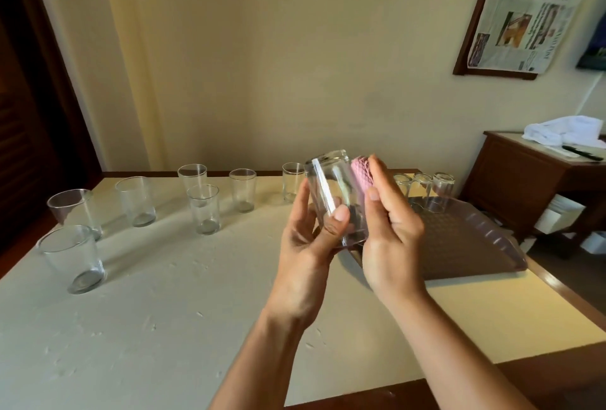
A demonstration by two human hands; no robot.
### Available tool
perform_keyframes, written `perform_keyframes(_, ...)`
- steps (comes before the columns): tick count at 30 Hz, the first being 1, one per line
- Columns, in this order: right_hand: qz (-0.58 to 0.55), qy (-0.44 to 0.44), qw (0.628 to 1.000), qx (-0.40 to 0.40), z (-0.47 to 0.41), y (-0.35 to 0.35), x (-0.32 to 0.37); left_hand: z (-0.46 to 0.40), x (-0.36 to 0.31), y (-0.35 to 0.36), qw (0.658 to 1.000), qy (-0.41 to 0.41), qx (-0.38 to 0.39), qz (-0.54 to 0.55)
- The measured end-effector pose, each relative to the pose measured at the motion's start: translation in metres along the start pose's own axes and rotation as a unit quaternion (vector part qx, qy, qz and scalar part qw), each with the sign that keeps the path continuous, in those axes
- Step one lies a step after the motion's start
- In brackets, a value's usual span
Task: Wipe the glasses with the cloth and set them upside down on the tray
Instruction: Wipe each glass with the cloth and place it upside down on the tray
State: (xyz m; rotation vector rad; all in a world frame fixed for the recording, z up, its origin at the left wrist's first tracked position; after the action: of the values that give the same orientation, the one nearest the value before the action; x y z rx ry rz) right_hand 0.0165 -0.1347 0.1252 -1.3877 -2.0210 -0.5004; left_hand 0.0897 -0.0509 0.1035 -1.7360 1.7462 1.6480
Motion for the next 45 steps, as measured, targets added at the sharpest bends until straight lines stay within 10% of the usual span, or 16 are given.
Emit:
perform_keyframes(12,-0.007,-0.01,1.0,0.003,0.001,0.008,0.011,-0.002,0.004,-0.014,0.99,-0.141,0.007,0.02)
perform_keyframes(21,0.015,0.009,1.0,0.014,0.022,0.003,0.0,-0.004,0.007,-0.02,0.998,-0.019,-0.017,-0.065)
perform_keyframes(32,0.002,0.005,1.0,0.03,0.023,0.002,-0.002,-0.007,0.015,-0.022,0.994,-0.055,0.0,-0.094)
perform_keyframes(45,0.281,0.004,0.925,0.257,-0.008,-0.004,0.001,-0.01,0.034,-0.066,0.932,0.018,-0.016,-0.362)
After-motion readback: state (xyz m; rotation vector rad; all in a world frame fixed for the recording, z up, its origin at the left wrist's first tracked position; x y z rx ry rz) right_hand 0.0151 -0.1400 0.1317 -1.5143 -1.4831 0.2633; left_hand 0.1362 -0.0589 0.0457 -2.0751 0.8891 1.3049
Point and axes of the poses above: each hand's wrist, its own z-axis away from the middle knuckle, its own y-axis out of the palm, x = y × z, the point moved 4 cm from there along -z, towards the middle knuckle, and after that the axes turned 5 degrees about z, right-handed, at the moved point
